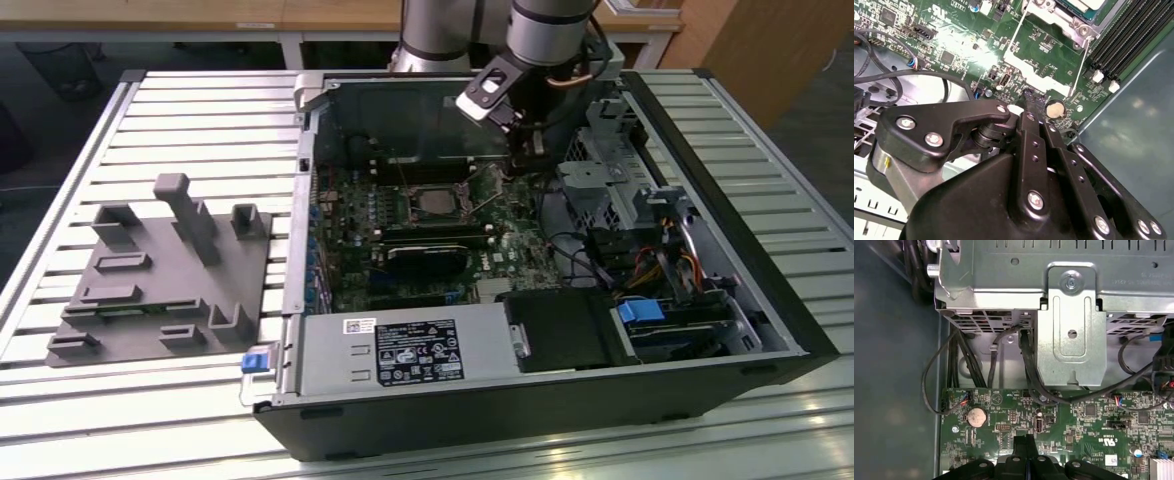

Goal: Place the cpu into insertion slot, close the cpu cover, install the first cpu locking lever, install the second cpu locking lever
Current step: 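Close the cpu cover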

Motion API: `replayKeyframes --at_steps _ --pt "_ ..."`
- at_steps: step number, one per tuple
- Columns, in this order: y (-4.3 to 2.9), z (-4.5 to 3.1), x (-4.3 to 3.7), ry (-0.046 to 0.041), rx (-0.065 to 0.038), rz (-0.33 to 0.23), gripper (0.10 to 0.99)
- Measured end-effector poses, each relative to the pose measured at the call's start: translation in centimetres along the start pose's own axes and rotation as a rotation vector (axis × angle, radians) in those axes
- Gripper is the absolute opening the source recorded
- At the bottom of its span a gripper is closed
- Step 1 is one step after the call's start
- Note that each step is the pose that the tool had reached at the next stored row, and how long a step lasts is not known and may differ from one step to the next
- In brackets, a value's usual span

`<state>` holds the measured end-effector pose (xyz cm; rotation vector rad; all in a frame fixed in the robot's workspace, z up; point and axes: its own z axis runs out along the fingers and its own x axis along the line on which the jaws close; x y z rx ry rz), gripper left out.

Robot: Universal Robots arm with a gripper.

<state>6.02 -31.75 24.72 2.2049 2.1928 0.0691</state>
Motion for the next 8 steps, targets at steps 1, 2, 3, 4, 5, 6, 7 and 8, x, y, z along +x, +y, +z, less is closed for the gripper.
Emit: replayKeyframes --at_steps 1,2,3,4,5,6,7,8 --pt "0.02 0.07 0.01 -0.0001 0.001 0.000 0.110" --pt "0.01 0.17 0.01 0.0000 0.001 0.000 0.110" --pt "0.00 0.26 0.01 -0.0001 0.001 0.000 0.110" --pt "0.00 0.34 0.01 -0.0001 0.001 0.000 0.110" --pt "-0.01 0.39 0.01 -0.0001 0.002 0.000 0.110" --pt "-0.07 0.40 0.01 -0.0001 0.002 0.000 0.110" --pt "-0.20 0.41 0.01 -0.0003 0.002 0.000 0.110" --pt "-0.41 0.40 0.01 -0.0003 0.002 0.000 0.110"
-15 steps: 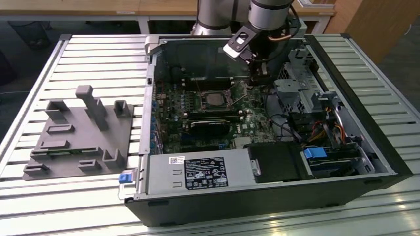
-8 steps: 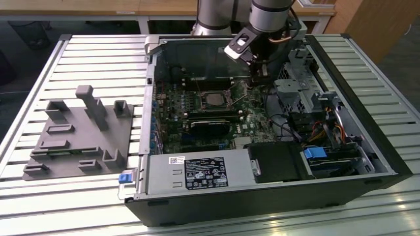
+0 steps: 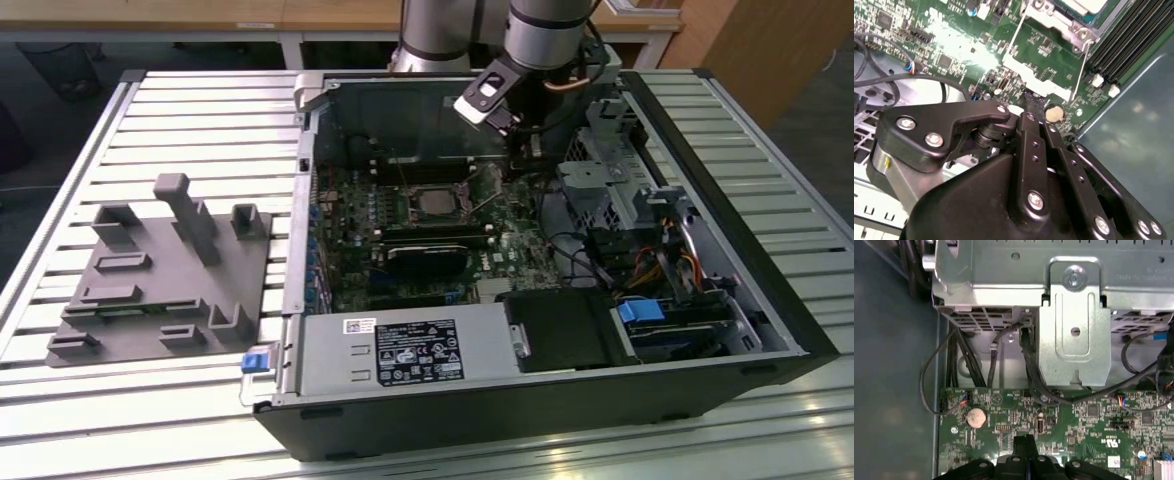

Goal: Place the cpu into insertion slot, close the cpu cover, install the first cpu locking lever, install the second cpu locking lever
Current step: 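Close the cpu cover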

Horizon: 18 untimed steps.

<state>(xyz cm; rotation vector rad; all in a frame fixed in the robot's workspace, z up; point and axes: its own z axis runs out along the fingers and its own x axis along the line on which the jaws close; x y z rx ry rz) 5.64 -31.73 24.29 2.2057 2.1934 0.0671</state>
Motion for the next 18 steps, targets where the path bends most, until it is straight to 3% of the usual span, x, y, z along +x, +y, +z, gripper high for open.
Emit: replayKeyframes --at_steps 7,18 --pt "-1.91 -0.08 -0.01 0.0001 0.000 0.000 0.110" --pt "-5.50 -0.21 -0.03 0.0001 0.000 0.000 0.110"
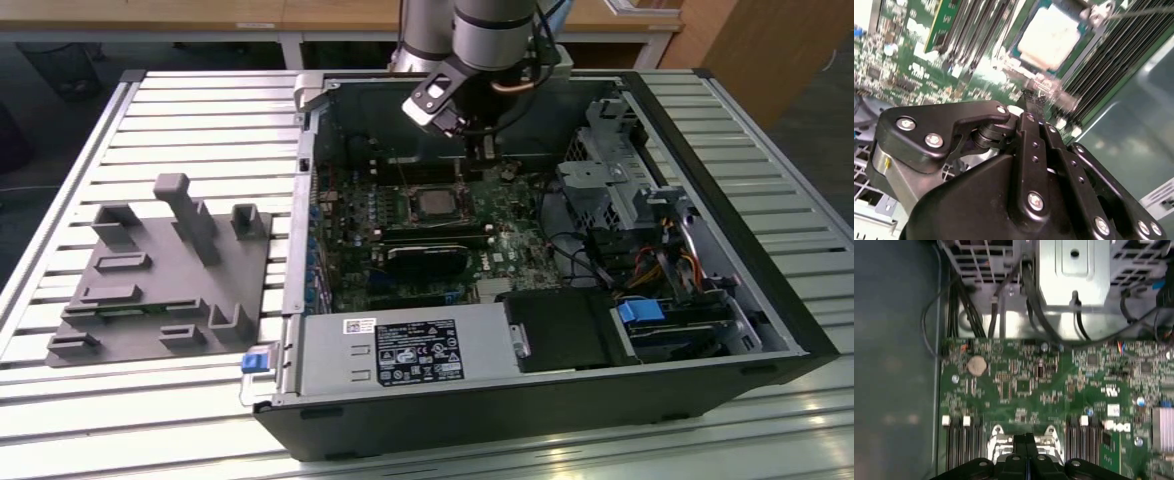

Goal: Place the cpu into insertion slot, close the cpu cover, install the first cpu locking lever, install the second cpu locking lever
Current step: 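Close the cpu cover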

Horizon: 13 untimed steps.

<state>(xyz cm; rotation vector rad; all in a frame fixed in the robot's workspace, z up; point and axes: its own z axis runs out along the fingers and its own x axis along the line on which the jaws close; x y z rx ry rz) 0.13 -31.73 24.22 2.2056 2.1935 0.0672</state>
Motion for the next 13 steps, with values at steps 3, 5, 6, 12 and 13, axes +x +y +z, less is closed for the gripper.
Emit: replayKeyframes --at_steps 3,5,6,12,13 --pt "-0.69 0.04 0.00 0.0003 0.000 0.000 0.110" --pt "-1.09 0.09 -0.01 0.0002 0.000 0.000 0.110" --pt "-1.33 0.12 -0.01 0.0001 0.000 0.000 0.110" --pt "-2.45 0.29 0.01 0.0001 0.000 0.000 0.110" --pt "-2.62 0.30 0.03 -0.0001 0.000 0.000 0.110"
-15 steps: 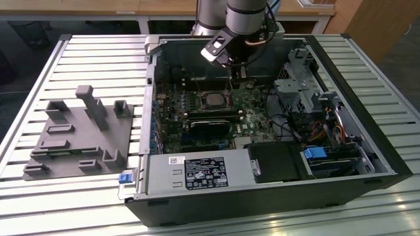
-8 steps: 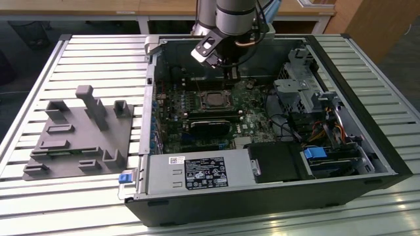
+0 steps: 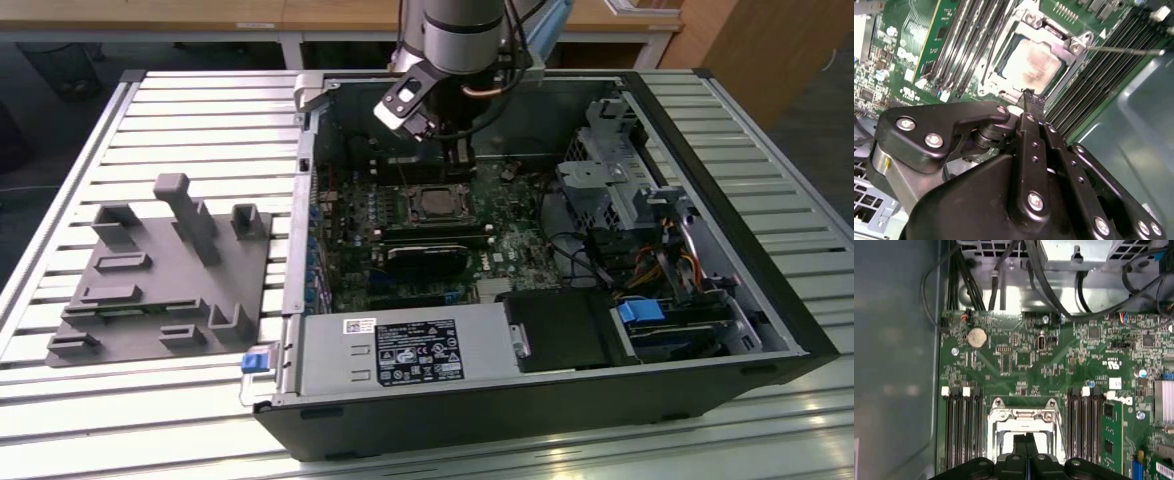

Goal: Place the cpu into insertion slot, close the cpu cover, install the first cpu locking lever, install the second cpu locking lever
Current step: 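Close the cpu cover, then install the first cpu locking lever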

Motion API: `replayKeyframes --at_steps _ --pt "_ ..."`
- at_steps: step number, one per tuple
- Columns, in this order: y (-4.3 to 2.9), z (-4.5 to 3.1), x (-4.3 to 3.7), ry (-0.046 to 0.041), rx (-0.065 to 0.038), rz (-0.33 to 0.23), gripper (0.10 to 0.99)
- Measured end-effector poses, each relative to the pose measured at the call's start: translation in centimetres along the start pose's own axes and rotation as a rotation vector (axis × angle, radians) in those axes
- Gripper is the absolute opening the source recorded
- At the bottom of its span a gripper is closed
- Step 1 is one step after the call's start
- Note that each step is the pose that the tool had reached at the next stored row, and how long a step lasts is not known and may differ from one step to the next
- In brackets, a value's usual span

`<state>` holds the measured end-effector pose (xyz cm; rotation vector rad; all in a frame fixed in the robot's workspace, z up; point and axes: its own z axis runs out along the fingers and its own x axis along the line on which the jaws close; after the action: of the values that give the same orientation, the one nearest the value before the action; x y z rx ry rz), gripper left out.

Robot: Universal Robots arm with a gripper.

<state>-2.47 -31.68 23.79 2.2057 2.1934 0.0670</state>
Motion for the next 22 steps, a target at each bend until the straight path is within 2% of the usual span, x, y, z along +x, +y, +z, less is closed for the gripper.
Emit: replayKeyframes --at_steps 2,9,22 --pt "-0.30 0.01 0.01 0.0003 0.000 0.000 0.110" --pt "-0.63 0.01 0.01 0.0002 0.000 0.000 0.110" --pt "-0.74 0.00 0.01 0.0000 0.000 0.000 0.110"
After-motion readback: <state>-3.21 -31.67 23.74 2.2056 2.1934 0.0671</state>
